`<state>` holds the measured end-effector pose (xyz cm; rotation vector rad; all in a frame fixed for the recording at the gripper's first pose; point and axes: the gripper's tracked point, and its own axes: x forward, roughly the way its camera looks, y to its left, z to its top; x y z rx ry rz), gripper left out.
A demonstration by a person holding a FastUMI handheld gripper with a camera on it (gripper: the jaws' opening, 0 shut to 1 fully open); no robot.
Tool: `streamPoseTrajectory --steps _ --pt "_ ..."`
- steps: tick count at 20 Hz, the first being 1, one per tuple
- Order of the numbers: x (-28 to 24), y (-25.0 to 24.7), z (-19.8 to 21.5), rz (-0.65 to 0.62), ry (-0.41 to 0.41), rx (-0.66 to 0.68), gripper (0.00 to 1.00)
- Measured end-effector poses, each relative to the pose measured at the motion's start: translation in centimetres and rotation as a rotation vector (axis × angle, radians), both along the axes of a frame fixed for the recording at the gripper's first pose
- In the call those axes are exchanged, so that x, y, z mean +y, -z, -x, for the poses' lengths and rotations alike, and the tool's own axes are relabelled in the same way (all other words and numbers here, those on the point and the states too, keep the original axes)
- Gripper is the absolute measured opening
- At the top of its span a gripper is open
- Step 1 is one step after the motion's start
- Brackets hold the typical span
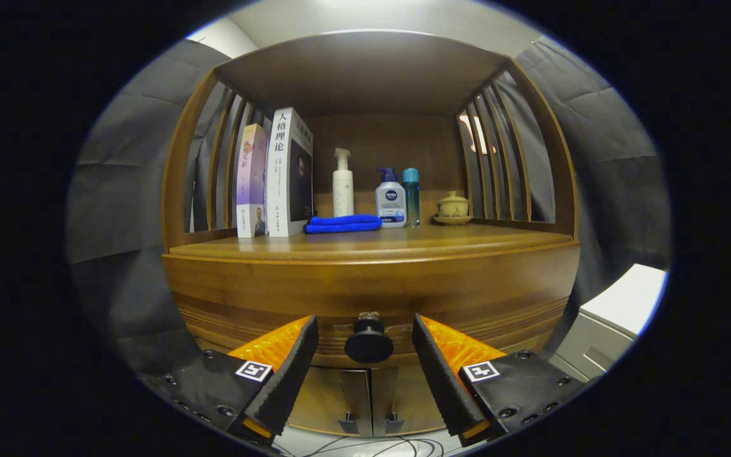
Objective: Pull open the drawer, take out the items inside it, and place them on the countertop above the cabinet.
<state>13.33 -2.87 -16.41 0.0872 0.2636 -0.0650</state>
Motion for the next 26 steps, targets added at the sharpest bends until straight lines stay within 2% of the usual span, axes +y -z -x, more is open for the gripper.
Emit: streamPoseTrajectory --steps 5,15,16,26 --pt "-0.1 2.1 -0.9 -0.015 0.003 0.034 0.84" --pt "-0.3 1.6 -0.7 0.052 -0.024 0.051 0.4" --pt "-0.3 1.6 -0.9 0.054 -0.026 0.054 0.3" --pt "0.1 1.0 3.7 0.08 -0.021 0.069 0.3"
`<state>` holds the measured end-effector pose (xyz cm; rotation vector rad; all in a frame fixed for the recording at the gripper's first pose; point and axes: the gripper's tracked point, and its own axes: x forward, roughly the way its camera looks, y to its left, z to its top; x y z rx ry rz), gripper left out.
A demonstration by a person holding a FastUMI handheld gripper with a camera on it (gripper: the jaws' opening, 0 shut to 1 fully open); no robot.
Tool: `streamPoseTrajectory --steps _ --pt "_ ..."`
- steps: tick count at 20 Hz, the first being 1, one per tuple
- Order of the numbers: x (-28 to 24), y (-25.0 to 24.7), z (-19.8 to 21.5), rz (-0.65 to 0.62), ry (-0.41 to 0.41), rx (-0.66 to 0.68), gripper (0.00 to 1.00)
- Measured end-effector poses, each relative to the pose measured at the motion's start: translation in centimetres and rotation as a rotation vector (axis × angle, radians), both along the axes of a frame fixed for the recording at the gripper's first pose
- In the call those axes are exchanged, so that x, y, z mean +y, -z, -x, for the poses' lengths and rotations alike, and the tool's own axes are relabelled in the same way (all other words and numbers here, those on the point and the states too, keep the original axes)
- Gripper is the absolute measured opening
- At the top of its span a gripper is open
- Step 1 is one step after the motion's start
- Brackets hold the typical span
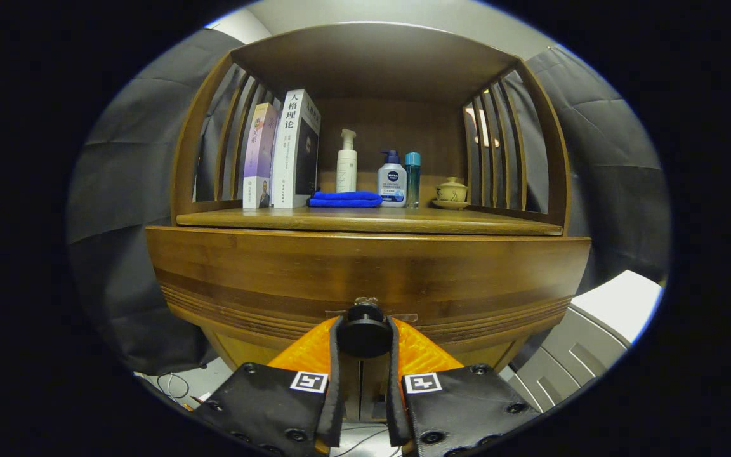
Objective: Pull open the drawer, take out the items inside it, and place them on the countertop above the cabinet.
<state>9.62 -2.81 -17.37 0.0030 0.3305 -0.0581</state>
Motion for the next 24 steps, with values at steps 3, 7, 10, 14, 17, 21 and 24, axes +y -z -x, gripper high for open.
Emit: streamPoseTrajectory --steps 3,7,10,14,17,21,24 --pt "0.1 -0.2 1.6 0.019 -0.001 0.004 0.3" --pt "0.4 -0.5 3.4 0.02 0.005 0.0 0.3" --pt "0.5 -0.7 4.6 0.016 0.012 -0.001 0.3" --pt "0.6 -0.9 6.2 0.033 0.014 0.009 0.3" --pt "0.6 -1.1 7.4 0.042 0.019 0.011 0.3" --pt "1.1 -0.9 8.9 0.056 0.017 0.021 0.3" --pt "1.3 -0.9 9.8 0.052 0.022 0.026 0.31"
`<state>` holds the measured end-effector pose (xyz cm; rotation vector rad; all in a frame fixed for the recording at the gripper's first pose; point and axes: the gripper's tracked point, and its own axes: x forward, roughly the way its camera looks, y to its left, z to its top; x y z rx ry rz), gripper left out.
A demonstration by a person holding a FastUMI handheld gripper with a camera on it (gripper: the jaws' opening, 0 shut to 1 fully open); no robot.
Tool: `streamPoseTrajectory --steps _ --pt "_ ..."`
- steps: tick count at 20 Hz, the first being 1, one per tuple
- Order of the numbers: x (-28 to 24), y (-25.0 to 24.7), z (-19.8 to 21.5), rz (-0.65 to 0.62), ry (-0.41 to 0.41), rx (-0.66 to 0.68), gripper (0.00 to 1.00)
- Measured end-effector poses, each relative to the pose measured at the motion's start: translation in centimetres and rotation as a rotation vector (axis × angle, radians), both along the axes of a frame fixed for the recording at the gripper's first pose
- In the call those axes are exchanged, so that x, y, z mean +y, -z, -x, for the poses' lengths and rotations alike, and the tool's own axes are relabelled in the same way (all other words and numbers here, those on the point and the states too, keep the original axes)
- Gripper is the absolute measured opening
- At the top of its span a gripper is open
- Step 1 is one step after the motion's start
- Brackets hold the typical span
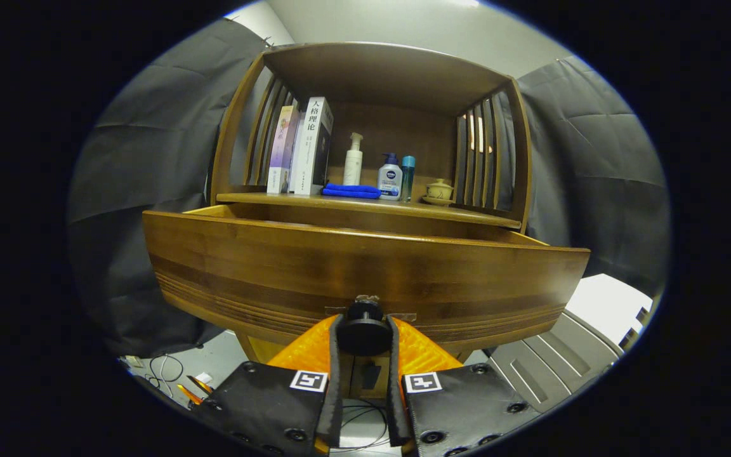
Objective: Pull open the drawer, take out the items inside it, and place them on the countertop above the cabinet.
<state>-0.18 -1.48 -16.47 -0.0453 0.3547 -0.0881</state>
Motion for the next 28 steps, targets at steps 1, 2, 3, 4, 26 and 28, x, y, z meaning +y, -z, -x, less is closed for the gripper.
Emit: streamPoseTrajectory --steps 1,2,3,4,26,28 --pt "0.1 0.0 0.1 -0.001 0.003 -0.006 0.32" --pt "0.0 0.2 -0.2 0.001 0.001 0.001 0.32" --pt "-0.1 0.2 -0.1 0.002 0.001 -0.005 0.32" --pt "0.0 -0.1 0.3 0.005 0.0 -0.002 0.33" --pt "-0.4 -13.2 -8.5 0.027 0.161 0.073 0.98" --pt "-1.2 -11.9 -9.6 0.004 0.199 0.151 0.98"
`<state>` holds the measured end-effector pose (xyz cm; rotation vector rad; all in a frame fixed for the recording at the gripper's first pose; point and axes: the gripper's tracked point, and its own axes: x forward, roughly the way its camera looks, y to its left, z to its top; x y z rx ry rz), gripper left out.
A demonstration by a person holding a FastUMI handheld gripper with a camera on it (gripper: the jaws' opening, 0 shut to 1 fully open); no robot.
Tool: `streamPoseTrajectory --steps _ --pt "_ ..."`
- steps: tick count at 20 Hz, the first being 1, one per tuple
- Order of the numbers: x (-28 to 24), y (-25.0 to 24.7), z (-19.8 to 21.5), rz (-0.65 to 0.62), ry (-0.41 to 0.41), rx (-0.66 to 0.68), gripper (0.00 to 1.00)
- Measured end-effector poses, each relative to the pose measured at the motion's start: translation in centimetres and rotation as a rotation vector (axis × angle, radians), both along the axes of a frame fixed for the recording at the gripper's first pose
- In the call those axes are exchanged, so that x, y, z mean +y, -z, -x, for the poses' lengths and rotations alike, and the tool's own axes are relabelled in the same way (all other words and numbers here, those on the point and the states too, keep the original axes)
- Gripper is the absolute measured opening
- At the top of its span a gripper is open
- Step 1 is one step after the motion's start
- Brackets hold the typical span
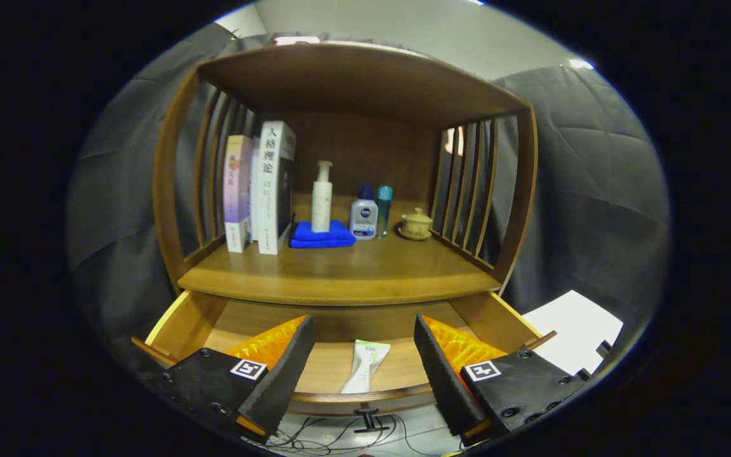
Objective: Pull open the drawer, take out the items inside it, and place them on the countertop above the cabinet.
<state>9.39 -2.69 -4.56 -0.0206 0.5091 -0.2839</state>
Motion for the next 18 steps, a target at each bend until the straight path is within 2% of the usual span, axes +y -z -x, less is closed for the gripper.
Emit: streamPoseTrajectory --steps 4,8,18 --pt "-1.7 3.8 -1.6 -0.047 0.056 0.177 0.98" --pt "-1.8 6.8 -3.1 -0.114 0.063 0.303 0.98" --pt "-1.3 13.1 -3.7 -0.156 0.097 0.595 0.97"
